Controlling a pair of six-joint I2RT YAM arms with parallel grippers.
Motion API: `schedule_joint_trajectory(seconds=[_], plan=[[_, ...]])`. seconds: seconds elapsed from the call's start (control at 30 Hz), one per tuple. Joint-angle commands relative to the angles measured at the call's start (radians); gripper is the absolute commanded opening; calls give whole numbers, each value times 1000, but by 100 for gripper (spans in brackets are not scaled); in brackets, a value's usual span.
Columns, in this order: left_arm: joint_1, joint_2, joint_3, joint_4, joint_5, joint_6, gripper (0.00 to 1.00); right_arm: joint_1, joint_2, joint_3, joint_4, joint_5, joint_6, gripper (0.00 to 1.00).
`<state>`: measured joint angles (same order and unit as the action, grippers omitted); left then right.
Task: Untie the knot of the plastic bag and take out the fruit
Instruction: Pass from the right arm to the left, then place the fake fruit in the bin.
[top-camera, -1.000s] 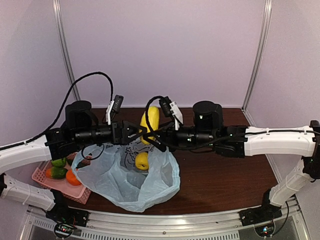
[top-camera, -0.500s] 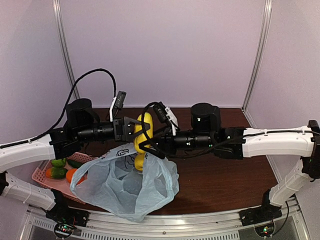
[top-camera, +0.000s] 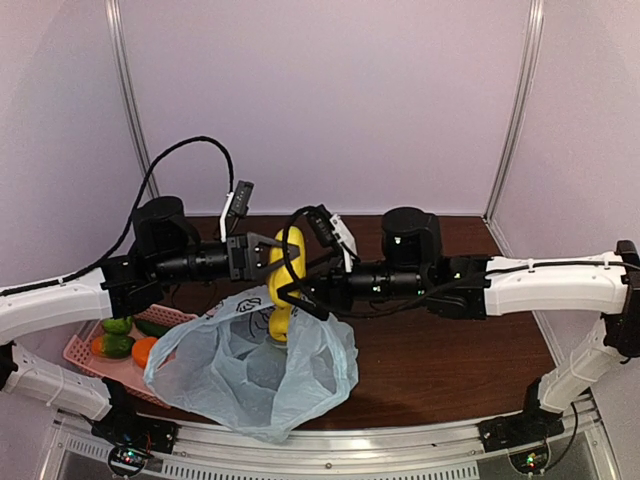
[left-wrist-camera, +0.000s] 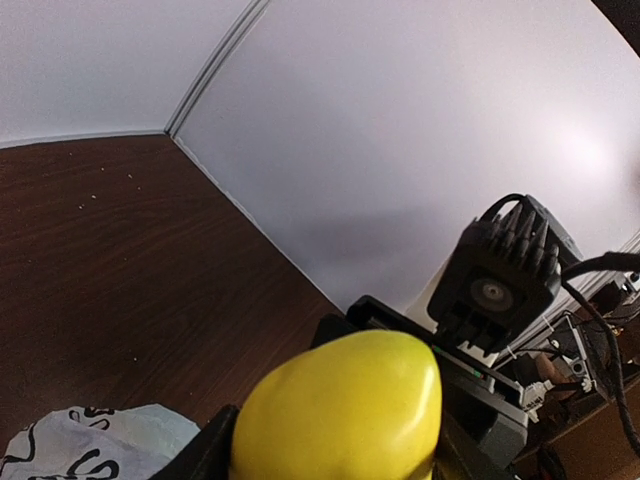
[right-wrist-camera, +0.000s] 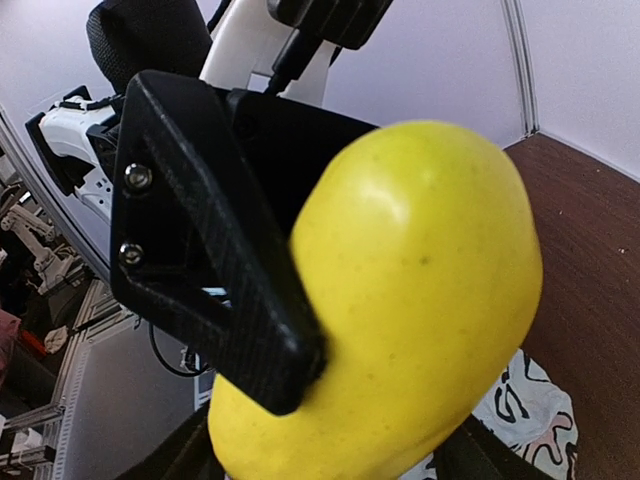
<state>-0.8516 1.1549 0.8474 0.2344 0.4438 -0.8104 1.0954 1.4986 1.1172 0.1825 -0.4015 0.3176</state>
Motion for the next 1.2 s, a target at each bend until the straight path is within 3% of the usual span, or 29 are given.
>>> schedule_joint_trajectory(seconds=[0.0,0.2,0.33,0.47,0.67,0.83,0.9,1.03,1.17], plan=[[3,-9,8,0,-16,5,52,7,-49,-31,28,47,-3,75],[30,-34,46,-74,-50,35,50,5,-118,-65,-28,139,-6,90],[77,-47,104,-216,-75,84,49,2,-174,-87,-103,258,-18,93],[167,-69,133,-380,-92,117,48,2,-160,-60,-237,321,-36,87],[387,-160,107,-563,-108,135,47,15,-128,-68,-269,282,-18,80],[538,-269,51,-728,-245,140,44,38,-80,-44,-281,270,-13,73],[586,-312,12,-766,-296,127,49,45,-62,-31,-287,273,-16,71],[653,-395,-72,-833,-369,87,48,54,-37,-13,-290,279,-21,56],[671,-461,-175,-859,-456,12,47,57,-29,-11,-273,268,-22,25]])
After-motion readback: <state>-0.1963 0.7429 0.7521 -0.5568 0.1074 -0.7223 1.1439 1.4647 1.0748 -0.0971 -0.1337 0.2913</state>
